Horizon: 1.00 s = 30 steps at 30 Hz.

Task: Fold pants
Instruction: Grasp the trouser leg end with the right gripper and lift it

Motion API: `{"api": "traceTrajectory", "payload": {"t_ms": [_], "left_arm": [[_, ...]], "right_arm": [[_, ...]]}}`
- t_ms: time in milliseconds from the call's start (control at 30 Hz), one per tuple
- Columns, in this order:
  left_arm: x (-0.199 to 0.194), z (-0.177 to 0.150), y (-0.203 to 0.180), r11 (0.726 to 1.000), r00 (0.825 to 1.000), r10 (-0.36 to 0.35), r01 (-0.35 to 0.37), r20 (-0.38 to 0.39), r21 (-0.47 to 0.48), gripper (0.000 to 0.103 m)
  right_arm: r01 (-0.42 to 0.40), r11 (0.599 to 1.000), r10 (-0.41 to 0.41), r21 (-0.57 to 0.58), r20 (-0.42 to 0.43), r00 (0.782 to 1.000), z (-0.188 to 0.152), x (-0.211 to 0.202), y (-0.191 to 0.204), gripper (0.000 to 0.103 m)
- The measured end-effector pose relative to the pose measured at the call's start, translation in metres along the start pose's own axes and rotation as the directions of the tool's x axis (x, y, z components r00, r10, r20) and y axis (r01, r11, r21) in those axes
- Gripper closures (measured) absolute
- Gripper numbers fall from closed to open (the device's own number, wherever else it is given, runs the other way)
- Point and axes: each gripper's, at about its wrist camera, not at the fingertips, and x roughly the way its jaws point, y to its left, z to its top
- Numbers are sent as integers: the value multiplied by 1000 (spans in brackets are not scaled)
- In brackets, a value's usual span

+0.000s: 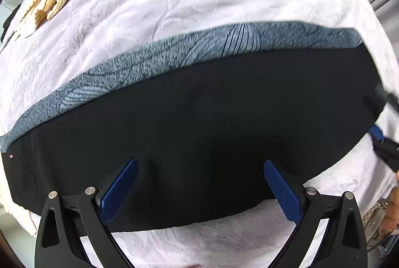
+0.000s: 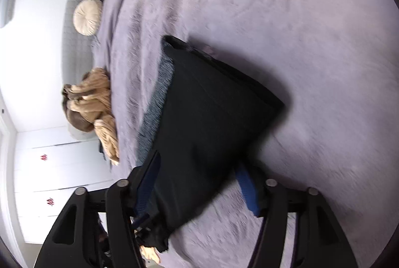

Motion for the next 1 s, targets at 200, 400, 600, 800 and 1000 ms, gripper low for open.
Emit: {"api": "traceTrajectory", "payload": {"t_ms": [200, 400, 600, 800, 1000], "left_arm": [[-11, 9, 3, 1000, 999, 12, -11, 52, -24, 3], [-42, 55, 6, 994, 964, 75, -51, 254, -101, 3], [22, 76, -6, 988, 985, 70, -47, 160, -148, 3], [24, 79, -3, 992, 982, 47, -25, 182, -121, 2], [1, 77, 44, 987, 976, -15, 49, 217, -155, 2]], "right_arm": [[-37, 998, 37, 43, -5, 999, 8, 15, -6, 74], [-56, 997, 56, -58, -3, 998, 3, 1, 6, 88], [-59, 979, 63, -195, 13, 998, -4, -11, 41, 88], [-8, 922, 24, -388, 37, 999, -25, -16, 97, 88], [42, 806, -21, -590, 43, 999, -68, -14, 167, 88]]}}
